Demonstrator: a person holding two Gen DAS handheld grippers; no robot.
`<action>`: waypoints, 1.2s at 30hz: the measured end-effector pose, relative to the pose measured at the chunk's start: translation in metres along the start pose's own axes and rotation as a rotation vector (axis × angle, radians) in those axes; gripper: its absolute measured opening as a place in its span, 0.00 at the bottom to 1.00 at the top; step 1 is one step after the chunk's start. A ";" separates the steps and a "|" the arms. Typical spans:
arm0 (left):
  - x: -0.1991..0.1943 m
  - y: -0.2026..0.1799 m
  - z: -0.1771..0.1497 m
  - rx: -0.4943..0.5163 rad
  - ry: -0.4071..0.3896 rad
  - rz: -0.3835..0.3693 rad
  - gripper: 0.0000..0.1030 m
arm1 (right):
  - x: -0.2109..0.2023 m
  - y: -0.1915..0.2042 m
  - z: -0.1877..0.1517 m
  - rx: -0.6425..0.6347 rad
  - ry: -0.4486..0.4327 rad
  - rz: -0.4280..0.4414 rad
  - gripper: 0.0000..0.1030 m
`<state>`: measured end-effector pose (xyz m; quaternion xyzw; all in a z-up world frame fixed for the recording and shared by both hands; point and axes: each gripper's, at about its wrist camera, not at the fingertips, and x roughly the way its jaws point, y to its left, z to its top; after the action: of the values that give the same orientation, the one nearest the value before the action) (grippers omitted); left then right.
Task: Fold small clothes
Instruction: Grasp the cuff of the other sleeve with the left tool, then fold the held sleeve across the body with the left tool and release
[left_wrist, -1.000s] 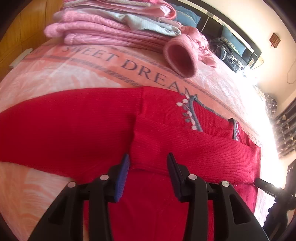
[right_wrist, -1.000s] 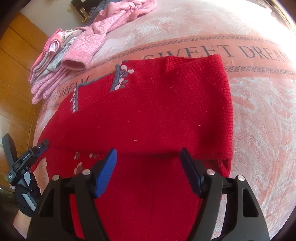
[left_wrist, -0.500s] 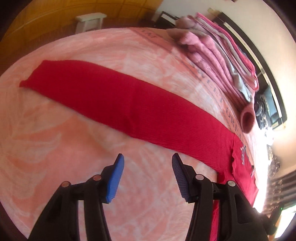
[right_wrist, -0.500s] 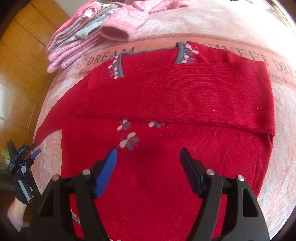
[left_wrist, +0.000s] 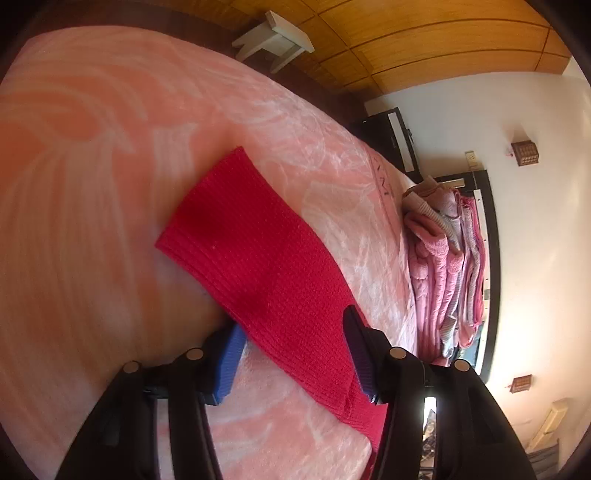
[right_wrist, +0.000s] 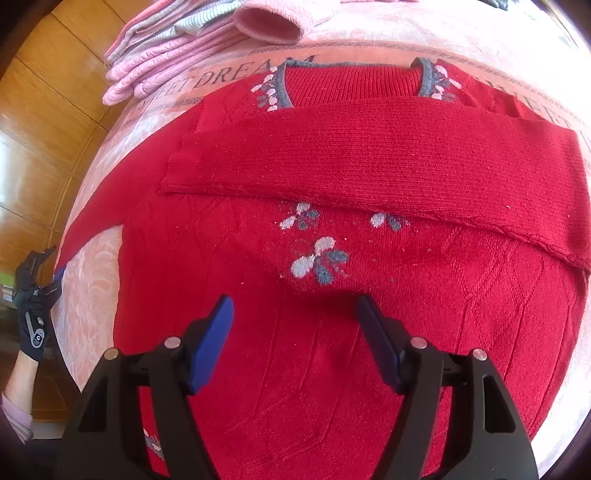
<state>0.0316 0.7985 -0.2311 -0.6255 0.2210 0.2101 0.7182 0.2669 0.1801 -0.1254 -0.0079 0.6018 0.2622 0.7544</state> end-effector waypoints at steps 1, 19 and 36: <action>0.001 -0.002 0.002 0.026 -0.005 0.006 0.51 | 0.001 -0.001 0.001 0.000 0.000 0.000 0.67; 0.005 -0.017 0.010 0.131 -0.113 0.118 0.04 | 0.004 -0.003 -0.002 -0.016 -0.015 0.000 0.68; 0.053 -0.167 -0.108 0.599 -0.050 0.031 0.04 | -0.024 -0.033 -0.009 0.012 -0.065 -0.035 0.68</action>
<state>0.1653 0.6714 -0.1396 -0.3769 0.2648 0.1616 0.8728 0.2689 0.1388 -0.1157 -0.0053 0.5781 0.2456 0.7781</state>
